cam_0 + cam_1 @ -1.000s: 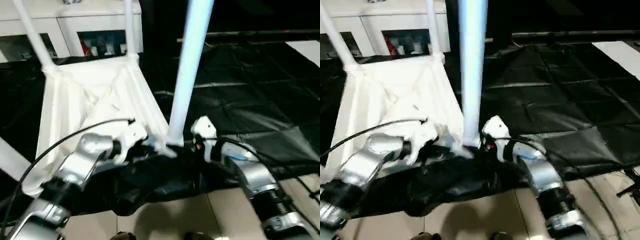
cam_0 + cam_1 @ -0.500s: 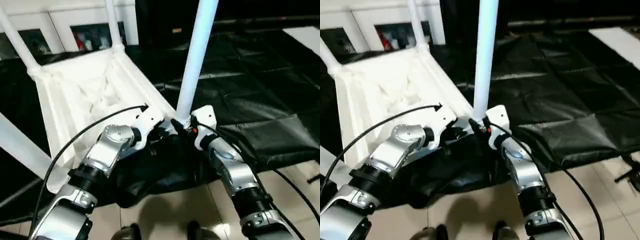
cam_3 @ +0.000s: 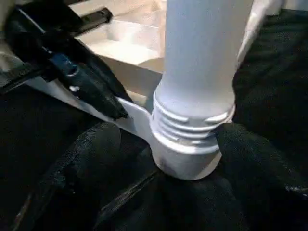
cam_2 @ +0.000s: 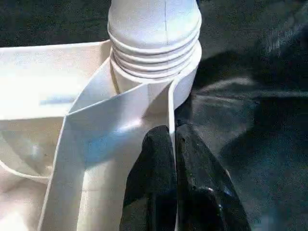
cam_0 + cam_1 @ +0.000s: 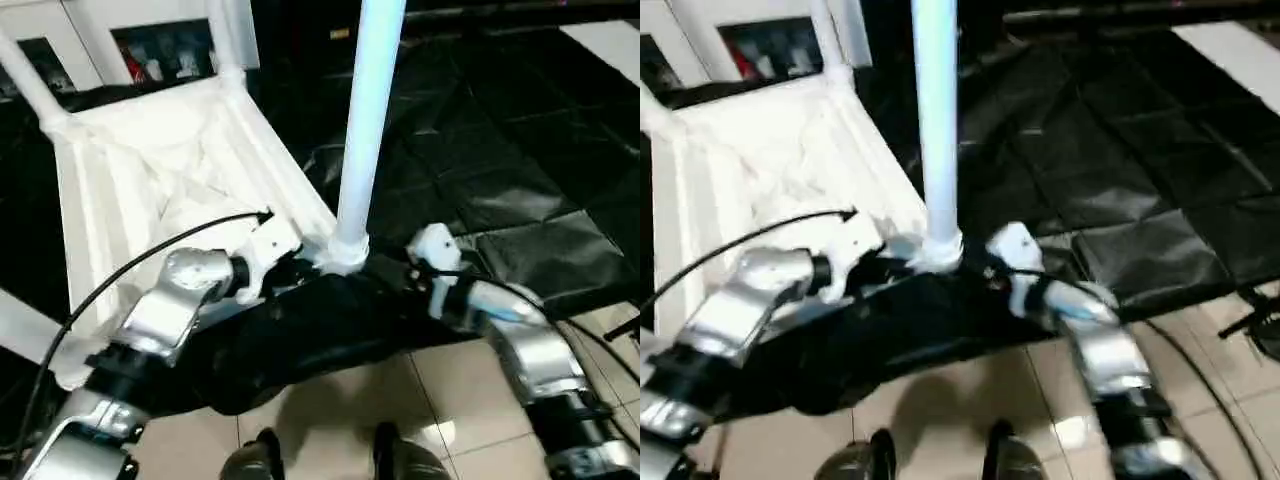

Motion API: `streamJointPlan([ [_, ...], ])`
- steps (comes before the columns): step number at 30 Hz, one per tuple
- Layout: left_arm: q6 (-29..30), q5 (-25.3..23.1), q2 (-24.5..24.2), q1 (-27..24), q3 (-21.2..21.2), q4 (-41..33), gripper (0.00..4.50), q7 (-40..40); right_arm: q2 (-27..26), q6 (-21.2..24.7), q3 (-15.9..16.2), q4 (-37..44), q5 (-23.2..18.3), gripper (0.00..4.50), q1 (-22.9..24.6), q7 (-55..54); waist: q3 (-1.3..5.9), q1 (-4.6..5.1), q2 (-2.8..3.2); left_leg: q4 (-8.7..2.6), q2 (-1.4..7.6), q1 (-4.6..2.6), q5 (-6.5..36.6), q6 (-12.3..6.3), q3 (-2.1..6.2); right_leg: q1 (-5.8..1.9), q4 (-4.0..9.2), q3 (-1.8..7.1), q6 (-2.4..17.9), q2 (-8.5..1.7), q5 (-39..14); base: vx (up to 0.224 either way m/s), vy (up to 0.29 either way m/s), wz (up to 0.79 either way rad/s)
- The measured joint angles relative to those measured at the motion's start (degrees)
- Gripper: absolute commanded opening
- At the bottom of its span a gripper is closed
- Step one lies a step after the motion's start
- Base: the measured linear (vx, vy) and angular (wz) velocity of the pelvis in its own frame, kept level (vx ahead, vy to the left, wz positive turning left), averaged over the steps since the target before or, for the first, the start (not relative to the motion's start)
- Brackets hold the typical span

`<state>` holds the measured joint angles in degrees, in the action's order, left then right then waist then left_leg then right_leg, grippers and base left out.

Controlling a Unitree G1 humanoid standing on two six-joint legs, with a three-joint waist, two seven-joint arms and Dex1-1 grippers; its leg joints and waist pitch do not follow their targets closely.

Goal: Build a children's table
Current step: Rotate table base, then rotate leg to tighten

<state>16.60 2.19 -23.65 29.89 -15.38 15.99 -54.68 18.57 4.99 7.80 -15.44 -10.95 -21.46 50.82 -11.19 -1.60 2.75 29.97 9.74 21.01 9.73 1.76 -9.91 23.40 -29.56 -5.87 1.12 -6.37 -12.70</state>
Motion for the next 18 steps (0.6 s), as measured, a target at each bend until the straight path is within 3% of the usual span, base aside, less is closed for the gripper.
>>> streamJointPlan([
  [9,-0.2,2.2,-3.4,-1.1,-0.7,-2.3,0.00,-7.7,0.7,-0.4,0.5,-1.5,-0.5,3.63,-1.8,3.8,0.05,-0.90,-0.30,1.17,0.09,-0.05,-0.1,-0.02,-1.46,0.47,-1.97,1.90,1.7,-0.01,2.3,0.000,0.000,0.00],
  [18,-0.4,2.6,-4.1,-1.1,-1.2,-2.3,0.00,-9.0,0.2,-2.7,1.6,-4.0,-0.1,3.63,-3.4,5.6,0.15,-0.90,-0.37,2.51,0.24,-0.06,-0.3,0.13,-1.43,0.55,-3.63,2.24,1.7,-0.01,2.5,0.000,0.000,0.00],
])
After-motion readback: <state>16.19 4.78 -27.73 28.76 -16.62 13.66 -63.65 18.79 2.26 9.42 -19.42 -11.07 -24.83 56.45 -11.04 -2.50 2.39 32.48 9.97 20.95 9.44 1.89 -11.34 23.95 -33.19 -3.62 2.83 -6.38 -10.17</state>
